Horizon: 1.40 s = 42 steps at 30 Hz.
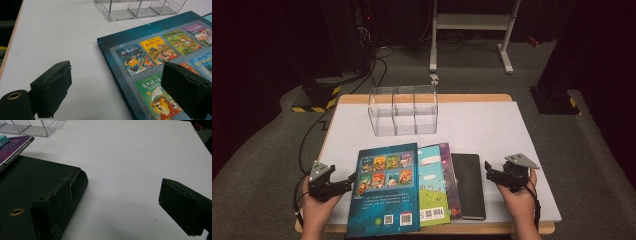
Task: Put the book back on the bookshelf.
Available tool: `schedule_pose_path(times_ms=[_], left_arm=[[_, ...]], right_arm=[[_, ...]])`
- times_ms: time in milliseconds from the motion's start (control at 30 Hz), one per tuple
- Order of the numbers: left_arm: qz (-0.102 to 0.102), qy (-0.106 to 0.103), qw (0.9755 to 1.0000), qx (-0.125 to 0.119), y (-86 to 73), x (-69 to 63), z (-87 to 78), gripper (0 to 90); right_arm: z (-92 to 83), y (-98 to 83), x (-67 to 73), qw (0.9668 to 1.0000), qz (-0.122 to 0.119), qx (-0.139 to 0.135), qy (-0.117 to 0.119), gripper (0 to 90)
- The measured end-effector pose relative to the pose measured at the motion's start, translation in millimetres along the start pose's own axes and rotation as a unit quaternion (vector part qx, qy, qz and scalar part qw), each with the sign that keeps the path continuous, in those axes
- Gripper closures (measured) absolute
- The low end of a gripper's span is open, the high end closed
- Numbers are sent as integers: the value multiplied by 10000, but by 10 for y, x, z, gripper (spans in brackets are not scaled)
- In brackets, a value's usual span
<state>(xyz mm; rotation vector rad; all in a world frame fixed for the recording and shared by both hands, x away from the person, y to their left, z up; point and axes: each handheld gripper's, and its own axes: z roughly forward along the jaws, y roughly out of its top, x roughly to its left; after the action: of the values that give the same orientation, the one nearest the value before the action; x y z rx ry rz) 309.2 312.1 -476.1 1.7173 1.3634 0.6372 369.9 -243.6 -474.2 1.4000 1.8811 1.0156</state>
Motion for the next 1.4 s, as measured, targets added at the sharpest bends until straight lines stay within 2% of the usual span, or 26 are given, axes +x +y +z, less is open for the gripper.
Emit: schedule_pose_path(times_ms=[100, 200, 300, 400, 467, 667, 767, 833, 933, 967, 1067, 1100, 1133, 1200, 1267, 1367, 1400], left_arm=[[41, -22, 10000, -28, -4, -1, -2, 103], [129, 114, 9998, -122, -18, -6, -18, 145], [35, 72, 9997, -240, -28, -2, -40, 143], [29, 54, 9997, -225, -35, 1, -51, 142], [-56, 0, 9999, -163, -49, 5, -56, 130], [-155, -18, 9999, -48, -79, 17, -43, 114], [-115, -1, 9999, -22, -84, 13, -44, 116], [-92, -5, 9999, 46, -81, 10, -39, 118], [-115, -76, 9998, 151, -81, -3, -21, 119], [-68, -185, 9993, 330, -83, -27, 10, 119], [-134, -562, 9966, 581, -98, -108, 64, 112], [-134, -562, 9966, 581, -98, -108, 64, 105], [-187, -716, 9948, 703, -121, -164, 97, 104], [-180, -745, 9942, 754, -135, -186, 111, 103], [-194, -758, 9929, 900, -187, -246, 139, 103], [-199, -767, 9922, 958, -215, -277, 140, 99], [-240, -818, 9918, 952, -225, -304, 126, 104]], right_arm=[[-4, 0, 19, 10000, -60, -72, 32, 109], [7, -6, 22, 9999, -92, -63, 58, 109], [20, -13, 25, 9999, -111, 2, 76, 109], [33, -11, 28, 9999, -121, 32, 109, 109], [49, -2, 33, 9998, -187, 39, 105, 109], [41, 23, 31, 9996, -214, -111, 142, 105], [50, 34, 23, 9996, -172, 19, 236, 105], [46, 38, 26, 9995, -178, -8, 272, 106], [42, 39, 39, 9994, -214, -54, 282, 106], [40, 41, 55, 9992, -143, -106, 346, 105], [26, 51, 89, 9990, -99, -160, 398, 106], [26, 51, 89, 9990, -99, -160, 398, 106], [16, 57, 123, 9987, -121, -191, 447, 107], [9, 69, 164, 9984, -199, -111, 512, 106], [-1, 84, 215, 9980, -403, -10, 483, 105], [-12, 90, 259, 9975, -454, -19, 537, 102], [-21, 94, 296, 9965, -451, 34, 703, 97]])
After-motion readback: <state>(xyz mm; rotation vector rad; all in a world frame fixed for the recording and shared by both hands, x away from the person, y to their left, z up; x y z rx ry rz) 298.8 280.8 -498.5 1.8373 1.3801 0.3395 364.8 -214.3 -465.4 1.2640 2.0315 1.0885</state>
